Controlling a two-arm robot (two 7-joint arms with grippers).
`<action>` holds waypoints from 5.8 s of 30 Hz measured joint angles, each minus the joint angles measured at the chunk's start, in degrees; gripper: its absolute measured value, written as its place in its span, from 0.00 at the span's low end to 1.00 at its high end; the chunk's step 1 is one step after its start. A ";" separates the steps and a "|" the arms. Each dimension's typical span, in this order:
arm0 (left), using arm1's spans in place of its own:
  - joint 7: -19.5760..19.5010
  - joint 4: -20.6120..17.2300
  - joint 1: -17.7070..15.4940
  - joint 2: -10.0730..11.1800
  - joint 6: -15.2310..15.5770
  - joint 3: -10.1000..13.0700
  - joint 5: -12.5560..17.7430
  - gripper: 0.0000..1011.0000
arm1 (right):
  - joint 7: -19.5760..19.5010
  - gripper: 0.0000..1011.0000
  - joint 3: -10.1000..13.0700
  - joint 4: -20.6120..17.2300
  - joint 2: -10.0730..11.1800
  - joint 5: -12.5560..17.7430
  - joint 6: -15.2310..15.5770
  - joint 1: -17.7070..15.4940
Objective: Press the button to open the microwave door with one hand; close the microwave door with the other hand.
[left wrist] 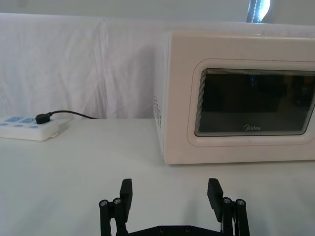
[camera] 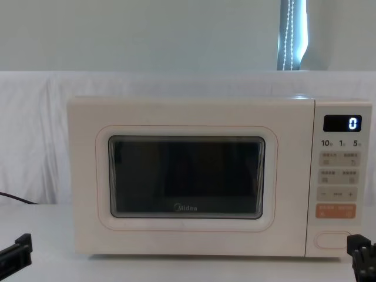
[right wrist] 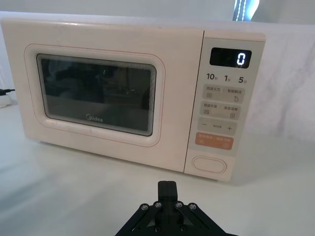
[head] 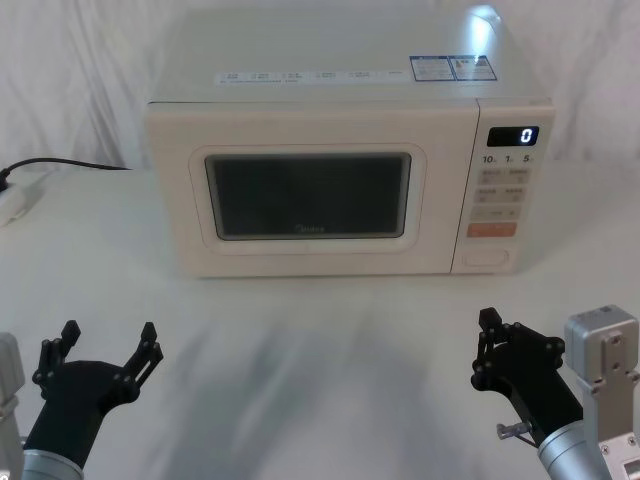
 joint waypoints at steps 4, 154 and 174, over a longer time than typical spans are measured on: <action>0.00 0.00 0.00 0.00 0.00 0.00 0.00 0.99 | 0.00 0.00 0.00 0.00 0.00 0.00 0.00 0.00; 0.00 0.00 0.00 0.00 0.00 0.00 0.00 0.99 | 0.48 0.00 10.16 39.13 -12.70 -10.56 3.95 31.14; 0.00 0.00 0.00 0.00 0.00 0.00 0.00 0.99 | -0.26 0.00 11.06 40.92 -13.10 -11.05 3.34 32.09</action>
